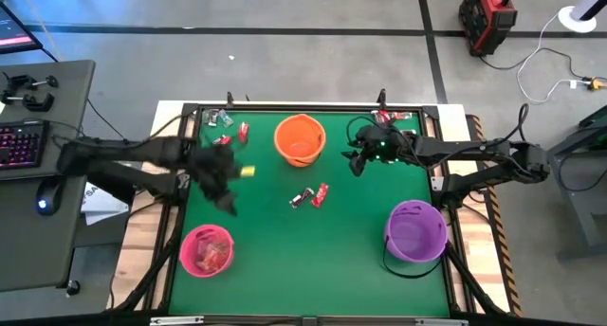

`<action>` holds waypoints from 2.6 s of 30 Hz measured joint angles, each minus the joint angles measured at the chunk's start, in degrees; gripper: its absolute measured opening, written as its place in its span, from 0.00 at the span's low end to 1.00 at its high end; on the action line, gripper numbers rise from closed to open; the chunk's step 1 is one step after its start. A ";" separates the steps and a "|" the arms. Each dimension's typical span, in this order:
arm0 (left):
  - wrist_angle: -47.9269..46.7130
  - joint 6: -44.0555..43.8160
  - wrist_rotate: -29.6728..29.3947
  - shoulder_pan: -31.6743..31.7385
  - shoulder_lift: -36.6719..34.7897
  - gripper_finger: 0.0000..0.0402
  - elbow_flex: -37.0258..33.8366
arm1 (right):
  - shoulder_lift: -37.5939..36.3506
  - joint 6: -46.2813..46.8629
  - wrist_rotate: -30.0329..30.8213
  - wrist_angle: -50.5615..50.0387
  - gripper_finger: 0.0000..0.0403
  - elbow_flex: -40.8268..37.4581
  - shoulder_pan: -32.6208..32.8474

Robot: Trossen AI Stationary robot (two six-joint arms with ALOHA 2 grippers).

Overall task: Sort candy by brand, put in halloween buckets
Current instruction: Put the red gummy into the pink bucket

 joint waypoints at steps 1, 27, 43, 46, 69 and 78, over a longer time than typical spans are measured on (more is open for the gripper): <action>0.63 2.70 -0.52 3.54 0.50 0.50 0.00 | 0.00 0.61 0.00 0.46 0.49 0.02 0.00; 6.72 15.04 -37.23 53.33 37.65 0.49 10.06 | -0.04 8.27 1.73 1.68 0.49 6.10 0.07; 22.56 14.60 -29.60 49.77 32.34 0.49 1.77 | -3.11 9.03 8.88 -8.76 0.49 9.03 -0.86; 22.25 17.46 -29.47 45.45 27.95 0.49 1.77 | -3.68 16.31 19.34 -22.19 0.49 13.38 -3.37; 20.97 28.10 -35.80 36.59 2.64 0.49 1.81 | 23.38 57.44 15.46 -35.75 0.49 18.38 -37.55; 16.59 29.22 -35.78 36.59 2.78 0.49 1.81 | 27.44 73.41 20.21 -30.58 0.49 18.36 -37.73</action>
